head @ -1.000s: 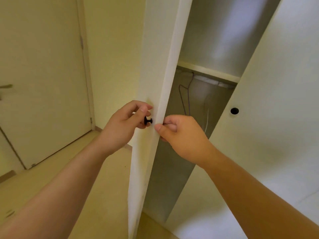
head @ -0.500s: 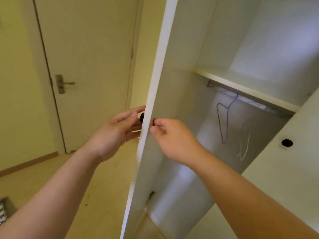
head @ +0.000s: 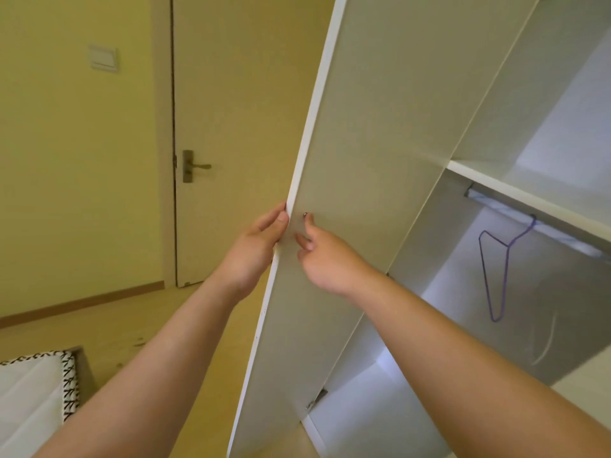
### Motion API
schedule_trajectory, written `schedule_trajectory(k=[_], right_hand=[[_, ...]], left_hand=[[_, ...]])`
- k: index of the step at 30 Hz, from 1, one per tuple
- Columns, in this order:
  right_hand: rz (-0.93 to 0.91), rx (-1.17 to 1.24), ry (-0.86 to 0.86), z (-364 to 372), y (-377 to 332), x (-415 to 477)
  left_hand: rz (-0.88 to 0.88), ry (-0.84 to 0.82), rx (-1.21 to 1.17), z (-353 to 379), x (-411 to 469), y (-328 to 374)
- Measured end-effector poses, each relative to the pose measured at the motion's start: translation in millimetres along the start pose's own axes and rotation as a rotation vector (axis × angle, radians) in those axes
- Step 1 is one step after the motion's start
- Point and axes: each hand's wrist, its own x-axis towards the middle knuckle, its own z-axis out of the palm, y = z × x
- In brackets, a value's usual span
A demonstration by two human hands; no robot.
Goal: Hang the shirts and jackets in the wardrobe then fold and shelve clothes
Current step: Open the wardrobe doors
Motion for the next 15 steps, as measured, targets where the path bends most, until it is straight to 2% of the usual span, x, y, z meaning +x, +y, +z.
schedule_trajectory(k=[3, 5, 8, 11, 15], right_hand=[[-0.020, 0.059, -0.009, 1, 0, 6], [-0.050, 0.098, 0.020, -1, 6, 6], [-0.075, 0.120, 0.087, -6, 23, 3], [-0.063, 0.154, 0.182, -16, 43, -6], [0.047, 0.132, 0.424, -41, 78, -23]], left_hand=[[0.061, 0.109, -0.024, 2, 0, -2], [0.118, 0.276, -0.008, 9, -3, -4], [0.278, 0.532, 0.184, 22, -13, -4], [0.413, 0.479, 0.267, 46, -18, -7], [0.414, 0.257, 0.292, 93, -5, -20]])
